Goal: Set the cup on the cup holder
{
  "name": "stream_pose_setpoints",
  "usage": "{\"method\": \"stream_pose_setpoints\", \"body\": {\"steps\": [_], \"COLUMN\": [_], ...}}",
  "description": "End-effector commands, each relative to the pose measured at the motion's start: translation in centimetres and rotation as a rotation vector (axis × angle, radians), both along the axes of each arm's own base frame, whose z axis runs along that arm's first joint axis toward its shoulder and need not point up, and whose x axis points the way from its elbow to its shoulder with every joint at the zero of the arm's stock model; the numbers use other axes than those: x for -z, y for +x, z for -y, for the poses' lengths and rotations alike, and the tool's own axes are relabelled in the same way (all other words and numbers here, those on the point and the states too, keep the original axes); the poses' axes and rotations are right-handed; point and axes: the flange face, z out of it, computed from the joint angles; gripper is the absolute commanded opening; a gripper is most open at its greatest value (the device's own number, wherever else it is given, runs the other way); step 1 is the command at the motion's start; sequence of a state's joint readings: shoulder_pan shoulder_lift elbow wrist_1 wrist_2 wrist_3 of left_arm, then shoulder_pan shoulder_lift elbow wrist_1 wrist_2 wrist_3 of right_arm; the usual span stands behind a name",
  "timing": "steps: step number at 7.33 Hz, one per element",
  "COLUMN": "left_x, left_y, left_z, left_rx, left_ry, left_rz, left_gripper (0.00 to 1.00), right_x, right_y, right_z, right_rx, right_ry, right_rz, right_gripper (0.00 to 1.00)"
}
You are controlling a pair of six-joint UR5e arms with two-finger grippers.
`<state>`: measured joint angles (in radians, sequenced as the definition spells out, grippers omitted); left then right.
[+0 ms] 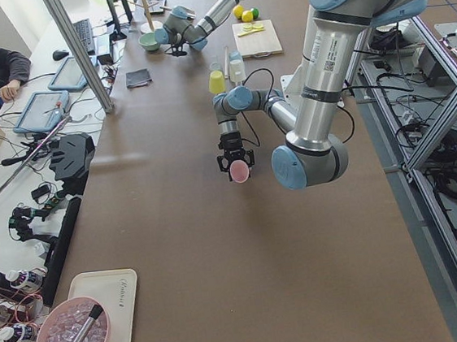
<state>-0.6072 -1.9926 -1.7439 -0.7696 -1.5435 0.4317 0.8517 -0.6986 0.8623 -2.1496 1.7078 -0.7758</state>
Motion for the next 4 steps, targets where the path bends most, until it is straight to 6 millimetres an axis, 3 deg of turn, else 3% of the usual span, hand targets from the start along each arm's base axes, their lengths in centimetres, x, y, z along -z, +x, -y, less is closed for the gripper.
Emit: {"method": "stream_pose_setpoints", "body": {"steps": [1,4], "left_x": [1.7,3.7], "left_y": [-3.5,-8.1], "left_z": [3.5,8.1], "left_rx": [-0.017,0.097], "left_ry": [0.087,0.188], "left_rz": [-0.034,-0.137], "left_gripper": [0.47,0.41], "right_x": [4.8,14.3], "right_y": [0.8,2.2], "right_z": [-0.2,0.0], "right_rx": [-0.008,-0.109], "right_ry": [0.051,0.19], "right_rz": [0.02,0.204], "right_gripper": [0.03,0.0]}}
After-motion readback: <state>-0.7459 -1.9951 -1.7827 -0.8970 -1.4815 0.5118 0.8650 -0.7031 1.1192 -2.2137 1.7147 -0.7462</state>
